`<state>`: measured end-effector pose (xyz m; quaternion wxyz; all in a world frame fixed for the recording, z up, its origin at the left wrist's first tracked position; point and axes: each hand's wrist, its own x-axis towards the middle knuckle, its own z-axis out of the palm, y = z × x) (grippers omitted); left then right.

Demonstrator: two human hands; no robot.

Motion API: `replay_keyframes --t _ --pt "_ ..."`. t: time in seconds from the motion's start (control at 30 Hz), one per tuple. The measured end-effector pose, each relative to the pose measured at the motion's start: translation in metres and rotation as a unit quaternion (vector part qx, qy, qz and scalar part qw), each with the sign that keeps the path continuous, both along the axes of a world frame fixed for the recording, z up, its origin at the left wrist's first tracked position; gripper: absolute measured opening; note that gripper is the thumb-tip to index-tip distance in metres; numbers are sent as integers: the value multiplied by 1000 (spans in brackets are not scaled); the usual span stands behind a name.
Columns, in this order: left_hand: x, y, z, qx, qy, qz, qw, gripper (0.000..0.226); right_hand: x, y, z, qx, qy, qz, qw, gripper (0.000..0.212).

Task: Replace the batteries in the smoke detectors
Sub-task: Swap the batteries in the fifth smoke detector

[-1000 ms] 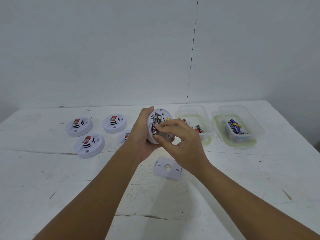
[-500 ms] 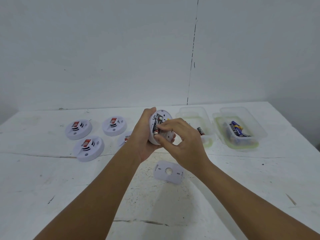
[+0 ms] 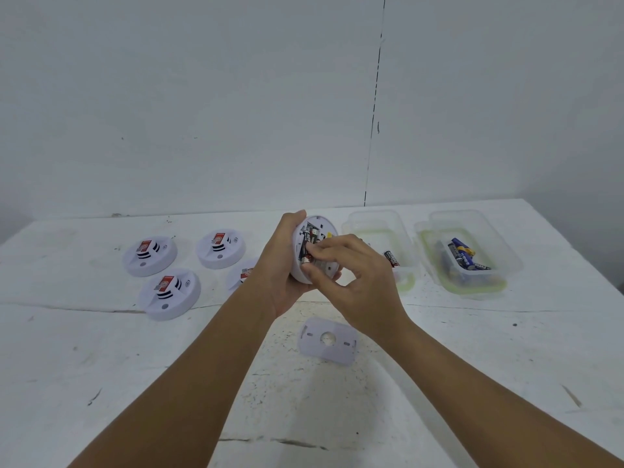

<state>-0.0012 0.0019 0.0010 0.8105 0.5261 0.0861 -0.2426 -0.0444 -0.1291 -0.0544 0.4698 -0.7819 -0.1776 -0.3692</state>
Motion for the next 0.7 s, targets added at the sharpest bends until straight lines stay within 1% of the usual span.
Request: replay_keyframes --t 0.3,0.43,0.57,0.7 --pt "2 -2 0 -6 3 -2 1000 50 0 2 -5 9 -7 -20 1000 19" --pt "0 -3 -1 3 7 10 1000 53 -1 7 -4 19 7 -25 999 18" --pt "-2 -4 -6 28 4 16 999 56 -3 8 -2 55 44 -20 997 18" --pt "-3 -2 -6 31 4 10 999 51 -6 7 0 50 59 -10 997 19"
